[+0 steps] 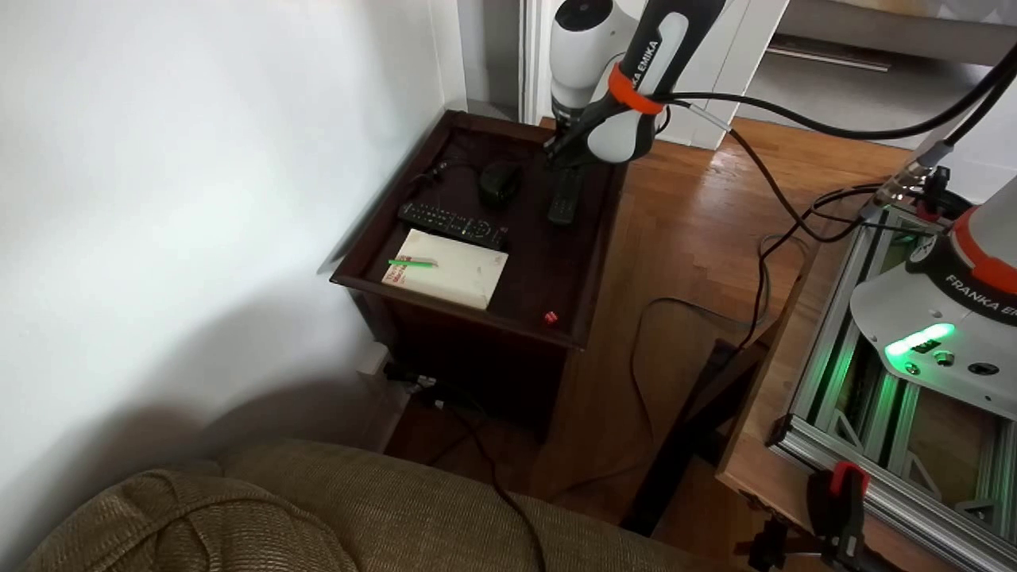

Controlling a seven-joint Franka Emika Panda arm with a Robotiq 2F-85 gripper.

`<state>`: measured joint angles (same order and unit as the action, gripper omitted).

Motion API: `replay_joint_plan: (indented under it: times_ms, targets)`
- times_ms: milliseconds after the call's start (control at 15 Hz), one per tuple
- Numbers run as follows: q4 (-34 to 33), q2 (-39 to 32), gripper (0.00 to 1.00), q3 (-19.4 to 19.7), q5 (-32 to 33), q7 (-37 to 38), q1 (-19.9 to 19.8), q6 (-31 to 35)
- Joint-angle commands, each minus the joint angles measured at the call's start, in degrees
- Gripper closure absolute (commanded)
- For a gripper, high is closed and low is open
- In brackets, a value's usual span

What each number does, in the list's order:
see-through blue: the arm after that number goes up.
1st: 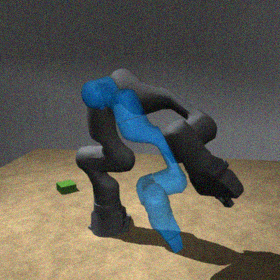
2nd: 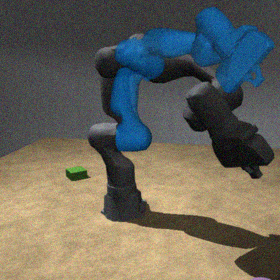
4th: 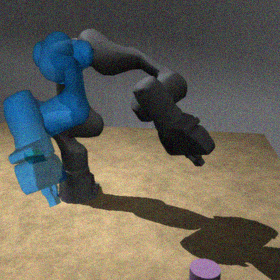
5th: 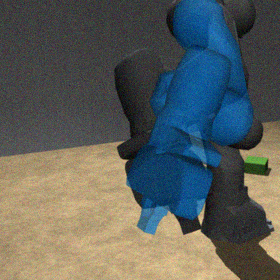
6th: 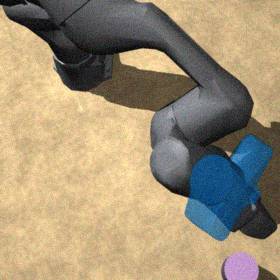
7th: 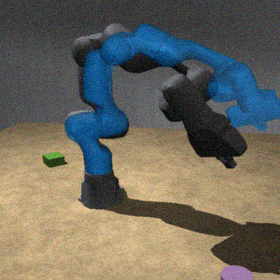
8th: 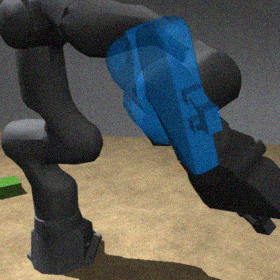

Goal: Push a button on the gray remote control

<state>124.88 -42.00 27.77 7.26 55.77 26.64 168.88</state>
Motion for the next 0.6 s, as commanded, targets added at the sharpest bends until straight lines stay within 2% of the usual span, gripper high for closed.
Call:
replay_joint_plan:
  times_ms: [0,533]
  targets:
    - [-0.8,-0.8,1.00,-0.2,-1.5,-0.8,0.0,-1.6]
    - [-1.1,-1.7,1.00,-0.5,-1.4,-0.7,0.3,-1.4]
